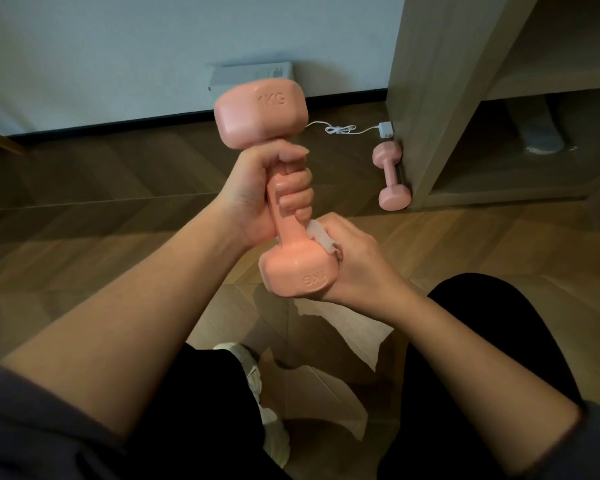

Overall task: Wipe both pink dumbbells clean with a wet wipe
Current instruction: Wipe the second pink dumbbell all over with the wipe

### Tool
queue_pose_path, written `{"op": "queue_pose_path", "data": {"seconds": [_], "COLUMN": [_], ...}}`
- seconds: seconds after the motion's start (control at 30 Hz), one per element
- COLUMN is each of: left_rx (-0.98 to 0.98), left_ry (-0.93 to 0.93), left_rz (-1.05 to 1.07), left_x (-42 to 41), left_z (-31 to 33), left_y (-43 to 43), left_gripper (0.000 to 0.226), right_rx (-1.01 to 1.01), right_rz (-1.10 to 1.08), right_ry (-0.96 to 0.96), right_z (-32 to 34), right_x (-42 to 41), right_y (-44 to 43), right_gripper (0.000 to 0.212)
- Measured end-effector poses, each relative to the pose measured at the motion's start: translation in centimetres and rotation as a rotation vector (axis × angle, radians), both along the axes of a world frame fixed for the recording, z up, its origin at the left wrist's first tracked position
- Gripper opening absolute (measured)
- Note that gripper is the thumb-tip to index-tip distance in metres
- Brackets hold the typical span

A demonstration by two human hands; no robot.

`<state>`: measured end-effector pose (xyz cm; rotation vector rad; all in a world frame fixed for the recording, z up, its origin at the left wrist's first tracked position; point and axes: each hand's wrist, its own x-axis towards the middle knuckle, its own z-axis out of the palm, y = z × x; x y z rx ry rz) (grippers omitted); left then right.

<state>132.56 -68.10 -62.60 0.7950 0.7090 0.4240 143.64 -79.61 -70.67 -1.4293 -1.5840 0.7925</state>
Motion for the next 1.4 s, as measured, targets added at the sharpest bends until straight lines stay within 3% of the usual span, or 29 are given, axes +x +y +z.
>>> {"op": "queue_pose_path", "data": {"seconds": [0.2, 0.3, 0.43, 0.57, 0.67, 0.87, 1.13, 1.3, 1.4], "left_rx": [0.038, 0.142, 0.158, 0.035, -0.018, -0.128, -0.032, -0.070, -0.163], "left_ry": [0.071, 0.201, 0.329, 0.207, 0.088, -0.189, -0.161, -0.227, -0.322], "left_rz": [0.071, 0.162, 0.354, 0.421, 0.388, 0.266, 0.227, 0.270, 0.265], "left_x": [0.2, 1.0, 2.6, 3.2, 2.9, 1.9, 1.5, 0.4, -0.1], "left_z": [1.2, 2.0, 2.9, 3.1, 2.5, 0.1, 0.1, 0.7, -0.6], "left_y": [-0.5, -0.8, -1.3, -1.8, -1.9, -1.1, -0.4, -0.3, 0.0], "left_gripper": [0.032, 0.014, 0.019, 0.035, 0.044, 0.036, 0.043, 0.041, 0.041], "right_rx": [0.078, 0.134, 0.195, 0.175, 0.023, -0.232, -0.076, -0.093, -0.196], "right_rz": [-0.044, -0.061, -0.037, 0.029, 0.086, 0.170, 0.061, 0.113, 0.189], "right_ry": [-0.036, -0.107, -0.166, -0.129, -0.013, 0.244, -0.278, -0.395, -0.334], "right_z": [1.1, 1.6, 2.4, 3.3, 3.5, 3.1, 4.4, 6.9, 7.2], "right_x": [-0.5, 0.4, 1.8, 2.9, 4.0, 4.3, 2.4, 2.1, 2.3], "right_y": [-0.5, -0.3, -0.3, -0.8, -0.9, -0.5, 0.4, 1.0, 1.6], "right_gripper": [0.055, 0.051, 0.048, 0.052, 0.059, 0.053, 0.048, 0.042, 0.042]}}
